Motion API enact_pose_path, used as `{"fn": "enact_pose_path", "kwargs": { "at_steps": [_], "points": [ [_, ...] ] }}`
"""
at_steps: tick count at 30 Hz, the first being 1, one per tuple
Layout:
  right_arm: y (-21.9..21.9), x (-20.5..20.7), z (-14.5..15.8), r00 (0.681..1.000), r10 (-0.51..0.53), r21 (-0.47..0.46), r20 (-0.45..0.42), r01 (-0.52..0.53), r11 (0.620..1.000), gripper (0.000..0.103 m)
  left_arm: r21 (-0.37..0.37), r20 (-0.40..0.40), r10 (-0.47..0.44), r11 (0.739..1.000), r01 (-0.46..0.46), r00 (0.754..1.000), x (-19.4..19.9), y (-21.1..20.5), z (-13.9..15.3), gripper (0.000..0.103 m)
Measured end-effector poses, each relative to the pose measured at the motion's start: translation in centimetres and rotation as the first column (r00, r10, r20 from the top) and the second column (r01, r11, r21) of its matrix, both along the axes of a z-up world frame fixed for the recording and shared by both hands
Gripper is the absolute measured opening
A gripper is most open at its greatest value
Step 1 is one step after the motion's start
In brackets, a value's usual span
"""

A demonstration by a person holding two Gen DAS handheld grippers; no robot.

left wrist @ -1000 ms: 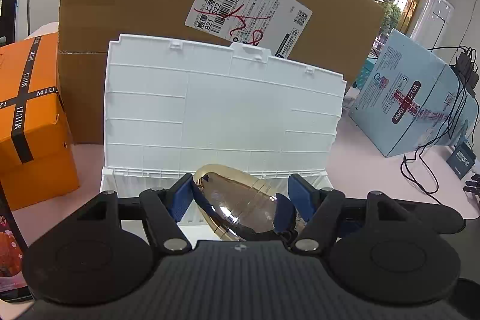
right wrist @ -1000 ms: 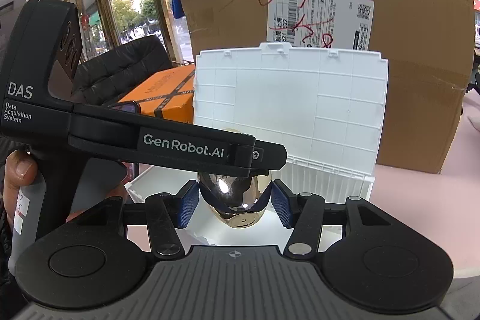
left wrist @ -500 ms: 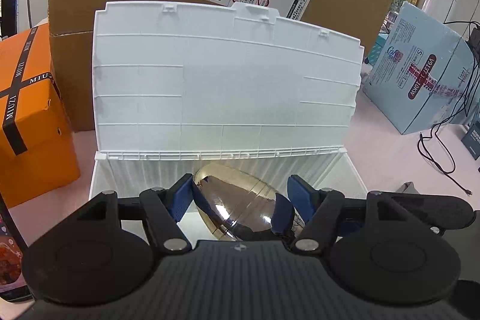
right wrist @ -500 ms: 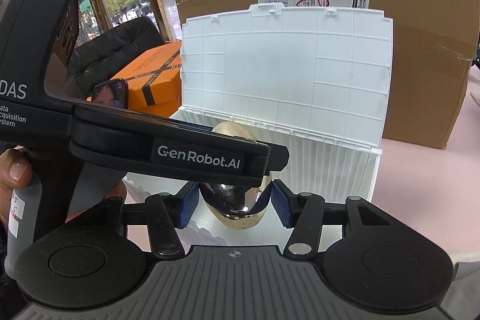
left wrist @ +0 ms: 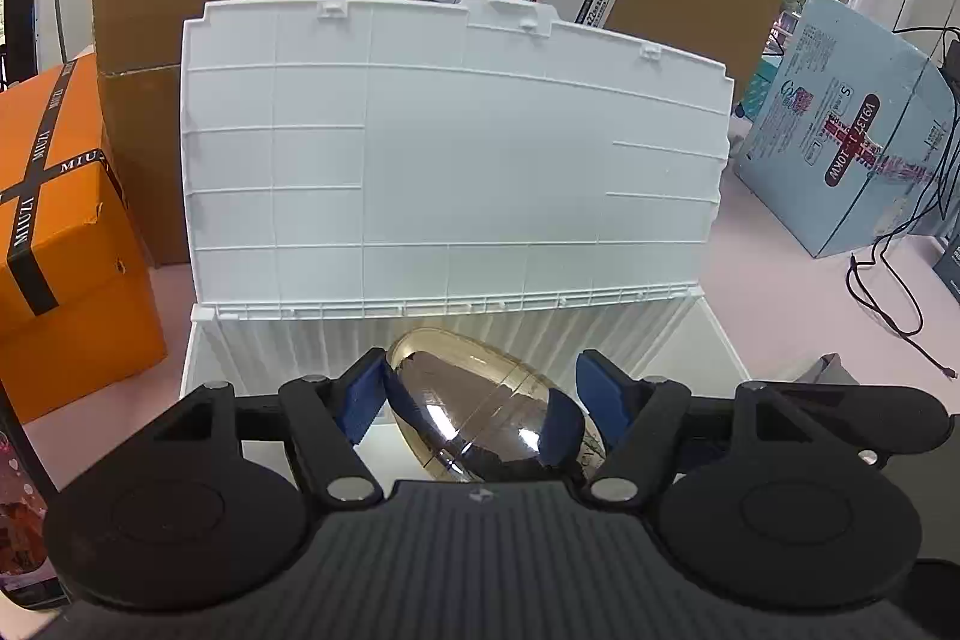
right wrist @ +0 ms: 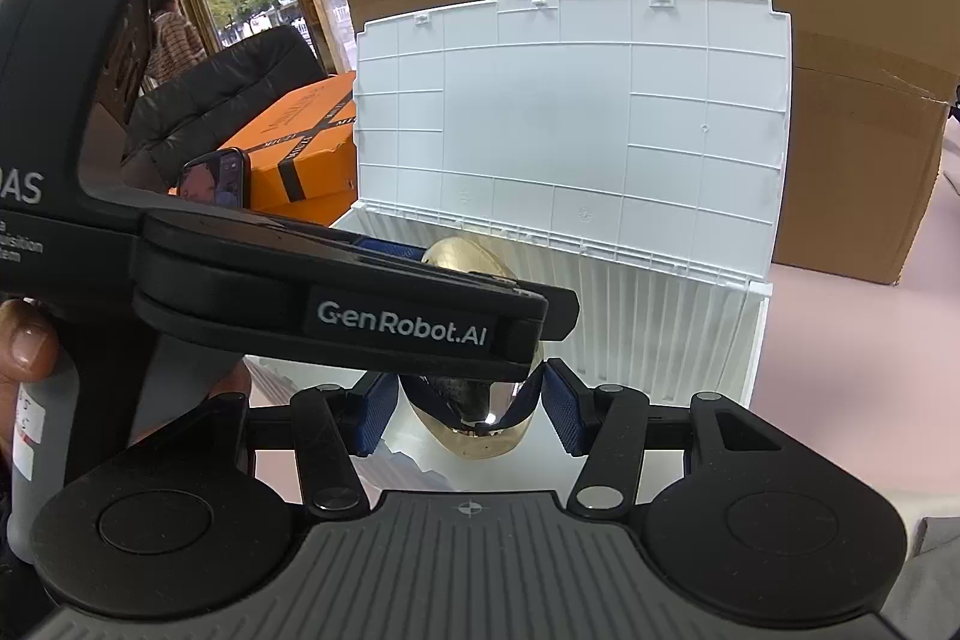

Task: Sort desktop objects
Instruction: 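Lower the egg into the white box and open the left gripper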

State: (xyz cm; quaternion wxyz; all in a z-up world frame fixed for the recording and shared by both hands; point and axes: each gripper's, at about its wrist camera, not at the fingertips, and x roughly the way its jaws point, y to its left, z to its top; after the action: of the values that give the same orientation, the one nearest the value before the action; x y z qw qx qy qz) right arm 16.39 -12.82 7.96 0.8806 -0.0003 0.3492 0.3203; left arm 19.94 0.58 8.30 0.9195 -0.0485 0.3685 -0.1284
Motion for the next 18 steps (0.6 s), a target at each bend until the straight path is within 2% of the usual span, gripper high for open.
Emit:
{"fn": "enact_pose_path", "kwargs": {
  "at_steps": [1,3,10,18],
  "points": [
    [0.09,0.02,-0.04,1.000,0.000,0.000,0.000,0.000,1.000,0.050,-0.010,0.005,-0.004,1.000,0.004,1.000,-0.08,0.06,0.11,0.074],
    [0.10,0.01,-0.05,1.000,-0.001,-0.001,0.000,0.001,1.000,0.050,-0.025,0.016,-0.009,1.000,0.009,1.000,-0.26,0.19,0.28,0.078],
    [0.26,0.12,-0.25,1.000,-0.003,-0.001,-0.001,0.003,1.000,0.050,-0.009,0.024,-0.001,1.000,0.001,1.000,-0.26,0.19,0.45,0.078],
    [0.43,0.96,-0.78,0.999,0.009,0.019,-0.047,-0.008,1.000,0.050,0.016,0.040,0.019,1.000,-0.019,0.999,-0.38,0.22,0.65,0.078]
  ]
}}
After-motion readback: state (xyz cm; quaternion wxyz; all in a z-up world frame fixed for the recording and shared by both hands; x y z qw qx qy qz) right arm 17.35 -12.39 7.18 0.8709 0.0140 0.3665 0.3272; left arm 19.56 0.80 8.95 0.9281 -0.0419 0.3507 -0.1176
